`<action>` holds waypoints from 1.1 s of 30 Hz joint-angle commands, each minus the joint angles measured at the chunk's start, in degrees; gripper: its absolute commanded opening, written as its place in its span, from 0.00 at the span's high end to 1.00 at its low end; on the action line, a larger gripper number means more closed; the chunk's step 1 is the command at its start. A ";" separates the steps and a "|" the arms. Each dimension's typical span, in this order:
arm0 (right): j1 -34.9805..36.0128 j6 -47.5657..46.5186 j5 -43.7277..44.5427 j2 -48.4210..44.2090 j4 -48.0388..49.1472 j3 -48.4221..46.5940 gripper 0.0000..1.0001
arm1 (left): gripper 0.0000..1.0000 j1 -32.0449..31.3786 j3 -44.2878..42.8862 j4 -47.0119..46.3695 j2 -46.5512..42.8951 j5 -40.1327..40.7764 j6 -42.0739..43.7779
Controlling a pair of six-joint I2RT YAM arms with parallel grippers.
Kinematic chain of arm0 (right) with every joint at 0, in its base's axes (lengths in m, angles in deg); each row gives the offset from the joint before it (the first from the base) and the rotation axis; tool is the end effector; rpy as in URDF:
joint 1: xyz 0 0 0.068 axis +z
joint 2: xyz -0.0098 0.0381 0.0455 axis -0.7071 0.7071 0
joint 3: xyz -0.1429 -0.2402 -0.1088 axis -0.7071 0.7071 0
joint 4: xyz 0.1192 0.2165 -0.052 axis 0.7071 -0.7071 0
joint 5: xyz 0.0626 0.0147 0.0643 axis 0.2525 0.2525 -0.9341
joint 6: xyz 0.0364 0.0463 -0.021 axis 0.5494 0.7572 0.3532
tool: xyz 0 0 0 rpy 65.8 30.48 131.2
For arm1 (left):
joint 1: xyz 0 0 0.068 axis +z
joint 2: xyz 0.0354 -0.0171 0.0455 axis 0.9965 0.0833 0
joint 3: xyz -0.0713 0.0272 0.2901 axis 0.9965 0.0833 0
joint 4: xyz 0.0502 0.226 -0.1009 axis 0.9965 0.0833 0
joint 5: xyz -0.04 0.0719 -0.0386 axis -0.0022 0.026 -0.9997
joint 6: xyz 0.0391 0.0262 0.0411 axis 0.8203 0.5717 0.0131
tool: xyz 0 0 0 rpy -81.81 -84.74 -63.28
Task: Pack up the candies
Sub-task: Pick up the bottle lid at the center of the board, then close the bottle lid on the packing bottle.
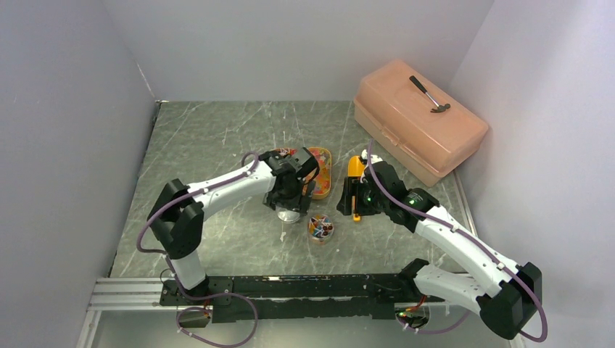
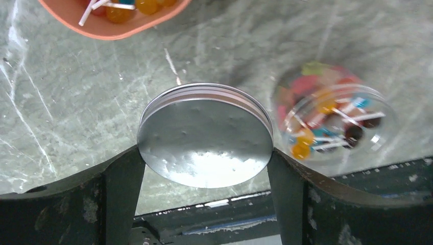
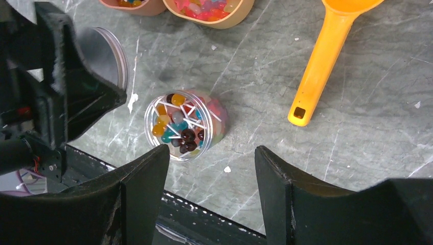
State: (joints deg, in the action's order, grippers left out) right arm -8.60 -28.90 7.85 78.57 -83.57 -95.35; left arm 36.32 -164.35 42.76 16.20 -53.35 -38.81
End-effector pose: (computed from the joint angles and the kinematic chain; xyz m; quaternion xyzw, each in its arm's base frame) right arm 0.1500 0.1112 0.2889 -0.0417 0.9258 0.2138 0.3089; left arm 0.2272 -0.2522 0.2527 0.1140 0.9845 -0.0385 0.1277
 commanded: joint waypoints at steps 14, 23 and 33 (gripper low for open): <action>-0.17 -0.38 5.81 -6.79 -2.65 0.57 0.35 | 0.30 -10.03 -18.66 11.41 7.09 -3.12 2.77; -0.24 0.70 8.23 -12.22 -5.16 1.39 0.35 | 0.30 -10.57 -16.58 7.94 9.49 -3.42 0.91; -0.28 1.89 11.27 -15.79 -7.14 1.01 0.34 | 0.29 -11.20 -16.89 7.55 11.19 -3.73 0.41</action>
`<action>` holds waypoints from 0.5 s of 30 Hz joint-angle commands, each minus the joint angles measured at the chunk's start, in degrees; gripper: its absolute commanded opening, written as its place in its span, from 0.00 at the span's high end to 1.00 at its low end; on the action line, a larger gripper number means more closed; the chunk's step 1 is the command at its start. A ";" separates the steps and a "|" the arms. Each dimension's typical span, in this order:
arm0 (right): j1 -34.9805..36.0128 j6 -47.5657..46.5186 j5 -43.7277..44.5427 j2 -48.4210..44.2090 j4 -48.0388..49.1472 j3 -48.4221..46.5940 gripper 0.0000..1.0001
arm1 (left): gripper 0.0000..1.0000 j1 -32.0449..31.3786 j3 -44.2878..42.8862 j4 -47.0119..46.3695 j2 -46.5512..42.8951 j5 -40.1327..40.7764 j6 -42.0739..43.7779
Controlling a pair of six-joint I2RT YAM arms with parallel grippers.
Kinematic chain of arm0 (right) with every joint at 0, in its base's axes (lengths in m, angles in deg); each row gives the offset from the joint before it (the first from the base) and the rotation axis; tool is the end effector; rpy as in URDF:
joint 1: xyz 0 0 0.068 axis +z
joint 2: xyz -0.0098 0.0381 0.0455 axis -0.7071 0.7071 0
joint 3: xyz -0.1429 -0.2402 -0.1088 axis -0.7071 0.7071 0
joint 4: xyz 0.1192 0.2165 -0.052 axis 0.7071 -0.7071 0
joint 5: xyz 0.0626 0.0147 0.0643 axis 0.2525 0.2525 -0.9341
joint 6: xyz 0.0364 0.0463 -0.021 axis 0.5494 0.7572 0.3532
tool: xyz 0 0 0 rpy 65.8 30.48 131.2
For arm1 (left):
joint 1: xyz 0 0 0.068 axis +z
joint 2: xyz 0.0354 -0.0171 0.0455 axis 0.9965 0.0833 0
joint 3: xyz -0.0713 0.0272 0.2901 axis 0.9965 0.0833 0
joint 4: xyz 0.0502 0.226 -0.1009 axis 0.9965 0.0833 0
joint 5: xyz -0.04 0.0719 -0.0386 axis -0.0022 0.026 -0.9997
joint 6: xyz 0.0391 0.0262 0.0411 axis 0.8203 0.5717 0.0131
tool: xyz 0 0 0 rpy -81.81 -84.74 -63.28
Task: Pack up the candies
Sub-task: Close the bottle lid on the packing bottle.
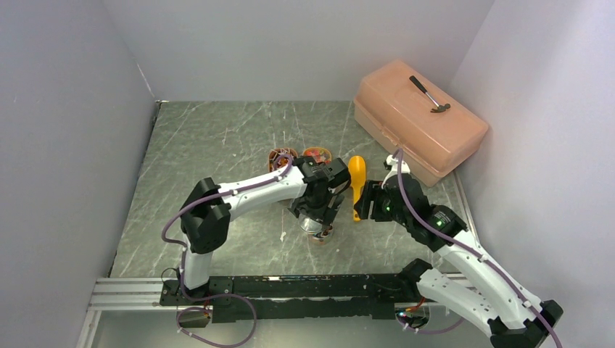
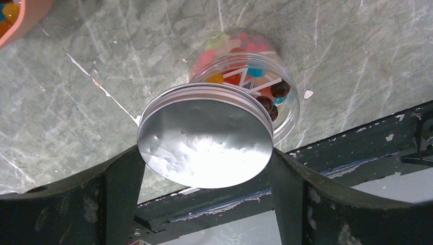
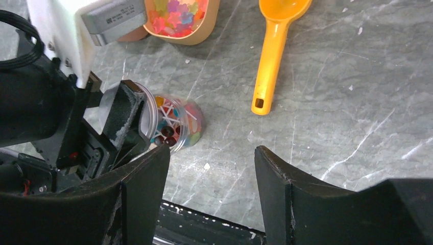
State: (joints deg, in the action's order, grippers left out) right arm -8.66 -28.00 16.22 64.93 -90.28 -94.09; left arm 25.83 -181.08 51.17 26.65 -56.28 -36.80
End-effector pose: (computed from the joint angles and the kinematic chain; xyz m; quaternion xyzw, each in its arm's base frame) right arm 0.1101 0.0730 0.3048 -0.0028 0.9054 0.1864 0.3814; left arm 0.2003 -0.3327 0.2643 0.2248 0.9685 -0.0521 0.0936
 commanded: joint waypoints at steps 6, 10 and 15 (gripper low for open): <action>-0.15 1.29 3.91 -3.40 -0.92 -0.53 0.34 | 0.30 -1.63 -0.74 -1.10 1.40 -0.89 -2.00; -0.17 1.31 4.01 -3.93 -0.93 -0.35 0.34 | 0.29 -2.15 -1.36 -0.85 2.27 -0.53 -2.09; -0.17 1.45 4.09 -4.08 -1.04 -0.09 0.35 | 0.29 -2.39 -1.87 -1.26 2.89 -0.91 -2.14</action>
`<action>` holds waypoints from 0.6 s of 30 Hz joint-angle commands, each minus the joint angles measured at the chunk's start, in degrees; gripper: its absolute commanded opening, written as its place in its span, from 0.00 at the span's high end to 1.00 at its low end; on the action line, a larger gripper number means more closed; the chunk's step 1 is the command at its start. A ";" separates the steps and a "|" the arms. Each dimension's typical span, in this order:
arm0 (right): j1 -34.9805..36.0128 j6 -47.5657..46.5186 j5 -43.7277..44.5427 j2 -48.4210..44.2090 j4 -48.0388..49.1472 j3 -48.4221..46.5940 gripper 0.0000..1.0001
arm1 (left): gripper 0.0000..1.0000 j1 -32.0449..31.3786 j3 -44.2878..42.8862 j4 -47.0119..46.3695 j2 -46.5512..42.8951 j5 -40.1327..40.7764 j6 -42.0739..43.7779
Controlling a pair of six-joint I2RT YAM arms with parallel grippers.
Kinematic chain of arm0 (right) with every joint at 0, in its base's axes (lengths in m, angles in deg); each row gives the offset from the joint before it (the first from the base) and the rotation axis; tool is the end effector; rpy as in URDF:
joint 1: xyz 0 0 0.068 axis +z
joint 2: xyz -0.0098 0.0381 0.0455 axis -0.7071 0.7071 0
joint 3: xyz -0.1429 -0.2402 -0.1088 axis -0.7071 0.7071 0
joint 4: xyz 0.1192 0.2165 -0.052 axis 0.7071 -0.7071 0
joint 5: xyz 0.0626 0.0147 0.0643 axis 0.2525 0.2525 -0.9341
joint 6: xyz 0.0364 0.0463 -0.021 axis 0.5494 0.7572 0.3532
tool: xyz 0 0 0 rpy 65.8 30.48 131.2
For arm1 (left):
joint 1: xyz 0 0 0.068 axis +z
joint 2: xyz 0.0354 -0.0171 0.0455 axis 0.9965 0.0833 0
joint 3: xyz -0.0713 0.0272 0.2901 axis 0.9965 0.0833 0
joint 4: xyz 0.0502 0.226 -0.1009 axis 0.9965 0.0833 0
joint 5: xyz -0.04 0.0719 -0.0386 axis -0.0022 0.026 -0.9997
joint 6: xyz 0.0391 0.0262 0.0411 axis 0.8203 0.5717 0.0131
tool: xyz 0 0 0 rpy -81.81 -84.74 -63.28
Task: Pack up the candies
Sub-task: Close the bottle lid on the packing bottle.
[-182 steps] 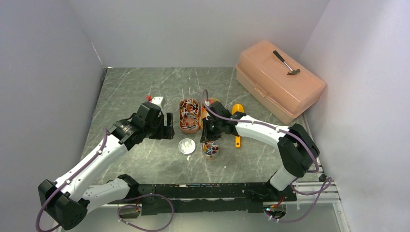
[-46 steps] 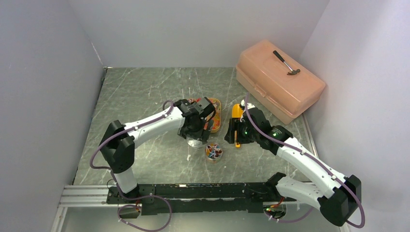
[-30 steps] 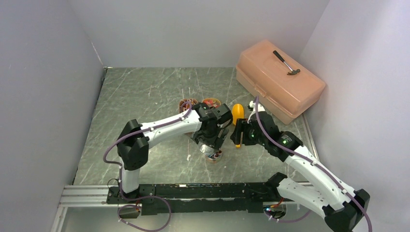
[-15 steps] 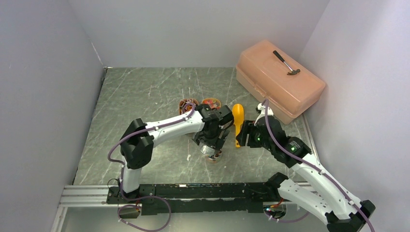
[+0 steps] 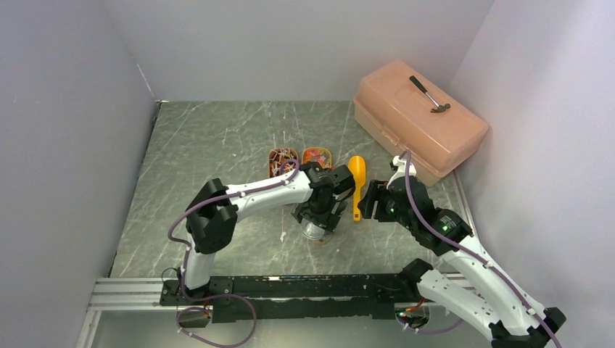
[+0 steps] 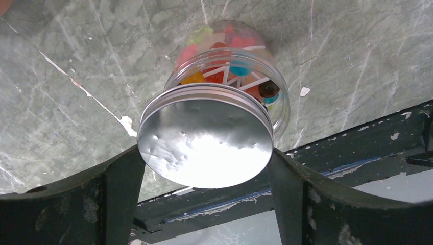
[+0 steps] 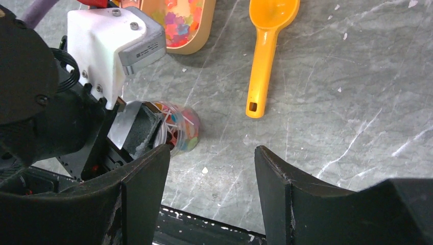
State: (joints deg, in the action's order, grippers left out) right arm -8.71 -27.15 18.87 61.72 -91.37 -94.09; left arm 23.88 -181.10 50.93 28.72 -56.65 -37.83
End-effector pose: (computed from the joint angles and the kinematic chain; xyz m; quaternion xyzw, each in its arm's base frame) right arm 0.1013 0.0637 0.3092 0.0158 0.8961 0.1815 0.4047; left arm 0.1914 -0.3445 0.2511 0.2337 0.9680 -0.0451 0.0793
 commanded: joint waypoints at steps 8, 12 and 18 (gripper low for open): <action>-0.11 0.59 1.71 -1.40 -0.29 0.14 0.34 | 0.29 -0.85 -2.92 -1.15 1.66 -0.05 -1.16; -0.10 0.59 1.71 -1.56 -0.27 0.11 0.34 | 0.29 -0.81 -3.79 -0.98 1.70 0.48 -1.07; -0.14 0.56 1.72 -1.53 -0.33 0.39 0.34 | 0.29 -0.81 -3.90 -1.23 1.11 0.88 -0.89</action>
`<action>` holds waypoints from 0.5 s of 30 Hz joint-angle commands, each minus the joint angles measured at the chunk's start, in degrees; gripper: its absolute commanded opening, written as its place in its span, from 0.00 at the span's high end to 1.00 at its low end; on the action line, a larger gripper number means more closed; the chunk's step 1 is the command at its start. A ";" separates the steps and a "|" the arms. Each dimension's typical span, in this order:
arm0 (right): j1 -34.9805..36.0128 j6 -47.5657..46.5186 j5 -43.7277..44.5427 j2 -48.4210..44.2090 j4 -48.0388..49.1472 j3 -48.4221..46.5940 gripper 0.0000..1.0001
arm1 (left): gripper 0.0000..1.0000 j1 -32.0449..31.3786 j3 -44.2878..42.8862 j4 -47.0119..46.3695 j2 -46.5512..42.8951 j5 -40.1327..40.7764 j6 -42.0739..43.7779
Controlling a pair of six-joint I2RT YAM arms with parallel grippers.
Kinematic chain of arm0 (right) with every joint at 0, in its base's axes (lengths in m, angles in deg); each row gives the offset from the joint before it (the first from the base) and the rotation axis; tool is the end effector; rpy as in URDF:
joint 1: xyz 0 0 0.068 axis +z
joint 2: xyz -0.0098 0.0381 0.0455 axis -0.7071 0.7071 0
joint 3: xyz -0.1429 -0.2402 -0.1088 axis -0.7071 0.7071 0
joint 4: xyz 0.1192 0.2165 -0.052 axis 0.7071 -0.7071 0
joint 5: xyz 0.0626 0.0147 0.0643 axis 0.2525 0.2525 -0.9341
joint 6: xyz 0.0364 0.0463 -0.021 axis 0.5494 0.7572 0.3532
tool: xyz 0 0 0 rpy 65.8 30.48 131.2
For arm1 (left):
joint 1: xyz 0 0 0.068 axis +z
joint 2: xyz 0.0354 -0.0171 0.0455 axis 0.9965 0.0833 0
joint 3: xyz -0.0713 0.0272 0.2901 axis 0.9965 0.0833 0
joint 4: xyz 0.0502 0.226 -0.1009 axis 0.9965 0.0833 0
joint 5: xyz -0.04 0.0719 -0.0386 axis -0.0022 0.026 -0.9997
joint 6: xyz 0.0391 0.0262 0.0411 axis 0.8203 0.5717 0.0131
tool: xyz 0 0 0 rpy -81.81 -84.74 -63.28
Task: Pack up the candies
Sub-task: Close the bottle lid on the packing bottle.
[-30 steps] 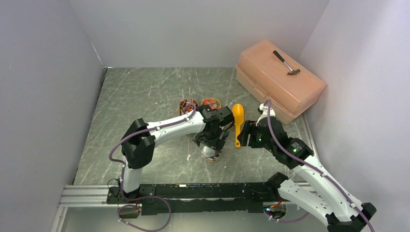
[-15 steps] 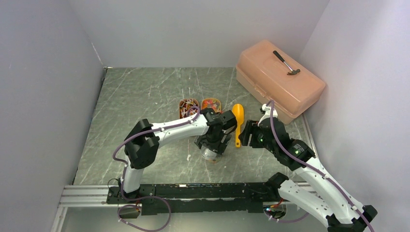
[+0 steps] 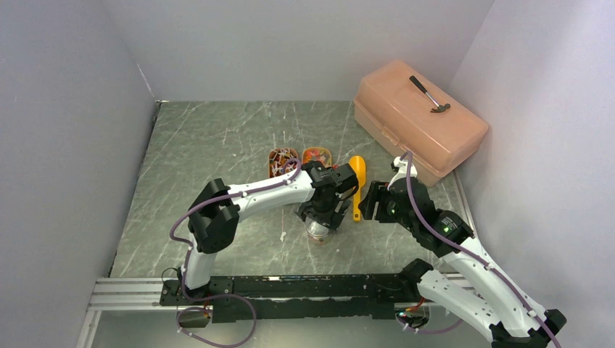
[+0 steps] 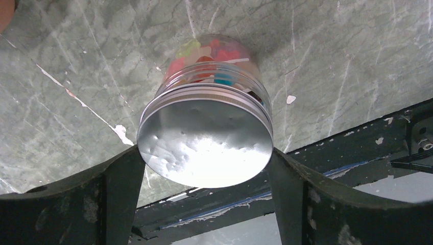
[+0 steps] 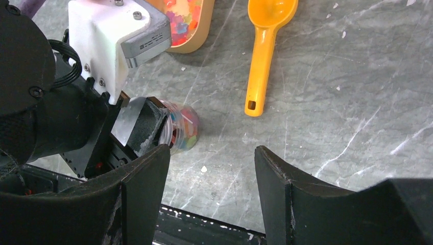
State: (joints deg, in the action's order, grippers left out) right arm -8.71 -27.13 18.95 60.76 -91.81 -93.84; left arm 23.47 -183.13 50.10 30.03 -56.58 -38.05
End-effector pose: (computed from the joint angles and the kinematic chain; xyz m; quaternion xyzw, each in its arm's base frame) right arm 0.0983 0.0614 0.3087 0.0165 0.8950 0.1824 0.4067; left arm 0.1934 -0.3542 0.2522 0.2345 0.9665 -0.0551 0.0885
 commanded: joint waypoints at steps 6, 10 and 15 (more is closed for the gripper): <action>-0.14 0.44 1.54 -0.30 0.48 0.05 0.34 | 0.29 -0.52 -1.35 -0.91 0.63 -0.04 -0.63; -0.16 0.32 1.24 0.02 0.57 0.15 0.34 | 0.29 -0.48 -1.04 -1.53 0.76 -0.69 -0.67; -0.14 0.33 1.25 0.06 0.86 0.25 0.34 | 0.29 -0.69 -0.99 -1.64 1.37 -0.98 -0.76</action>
State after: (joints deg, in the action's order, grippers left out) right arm -8.71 -27.13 18.93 60.93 -91.94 -93.78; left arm 23.47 -183.13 49.14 30.14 -56.87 -38.05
